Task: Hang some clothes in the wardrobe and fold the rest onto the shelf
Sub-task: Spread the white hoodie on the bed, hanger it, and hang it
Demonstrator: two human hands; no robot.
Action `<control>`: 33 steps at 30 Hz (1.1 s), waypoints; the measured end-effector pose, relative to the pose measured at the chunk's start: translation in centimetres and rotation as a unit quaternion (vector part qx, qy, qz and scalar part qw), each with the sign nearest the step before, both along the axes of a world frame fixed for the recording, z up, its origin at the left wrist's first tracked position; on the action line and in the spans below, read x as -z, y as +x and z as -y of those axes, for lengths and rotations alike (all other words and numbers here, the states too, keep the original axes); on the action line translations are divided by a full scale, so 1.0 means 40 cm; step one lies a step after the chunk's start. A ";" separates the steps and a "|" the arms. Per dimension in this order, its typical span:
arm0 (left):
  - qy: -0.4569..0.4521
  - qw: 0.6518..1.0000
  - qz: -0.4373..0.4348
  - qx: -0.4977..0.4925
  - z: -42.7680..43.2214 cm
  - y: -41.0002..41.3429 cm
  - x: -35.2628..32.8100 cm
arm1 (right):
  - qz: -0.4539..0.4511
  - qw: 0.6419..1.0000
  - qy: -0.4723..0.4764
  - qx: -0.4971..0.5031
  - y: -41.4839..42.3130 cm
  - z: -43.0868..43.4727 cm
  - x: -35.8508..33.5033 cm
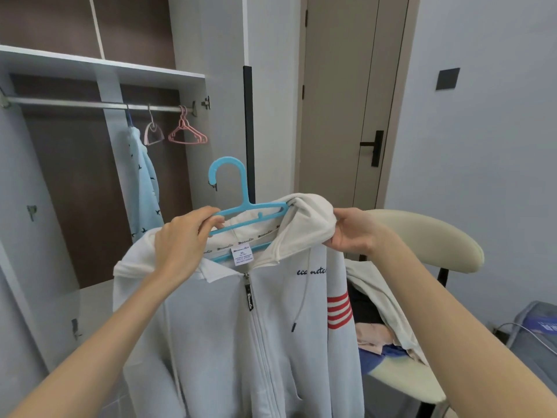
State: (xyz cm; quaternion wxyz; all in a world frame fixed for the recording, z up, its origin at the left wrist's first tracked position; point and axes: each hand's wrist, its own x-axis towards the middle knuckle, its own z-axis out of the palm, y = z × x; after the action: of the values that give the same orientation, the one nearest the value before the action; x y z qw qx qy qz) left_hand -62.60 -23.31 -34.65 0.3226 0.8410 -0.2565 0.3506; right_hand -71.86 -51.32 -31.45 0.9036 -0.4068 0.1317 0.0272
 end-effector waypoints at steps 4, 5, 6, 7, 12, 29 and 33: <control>0.009 1.000 0.003 0.019 0.002 -0.001 0.005 | -0.031 0.999 -0.002 0.019 -0.009 -0.004 -0.004; 0.014 1.000 0.005 0.020 0.001 0.000 0.006 | -0.031 0.999 0.000 0.033 -0.016 -0.008 -0.009; 0.017 1.000 0.007 0.020 0.000 0.000 0.006 | -0.033 0.998 0.015 0.049 -0.023 -0.012 -0.015; 0.023 0.999 0.009 0.021 -0.001 0.000 0.008 | -0.035 0.996 0.044 0.070 -0.029 -0.014 -0.021; 0.053 0.998 0.026 0.019 0.010 -0.005 0.006 | -0.010 0.978 0.026 0.206 0.012 -0.023 -0.023; 0.008 0.999 -0.014 0.028 0.009 0.010 0.016 | -0.084 0.948 -0.206 0.228 0.069 0.072 0.112; 0.014 0.999 -0.018 0.024 0.013 0.007 0.026 | -0.008 0.761 -0.532 0.371 0.047 0.021 0.089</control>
State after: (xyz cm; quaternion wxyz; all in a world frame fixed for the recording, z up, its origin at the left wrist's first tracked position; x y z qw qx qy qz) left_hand -62.33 -23.84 -35.70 0.3236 0.8449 -0.2761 0.3242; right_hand -69.99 -52.17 -34.99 0.4799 -0.7413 0.2733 -0.3814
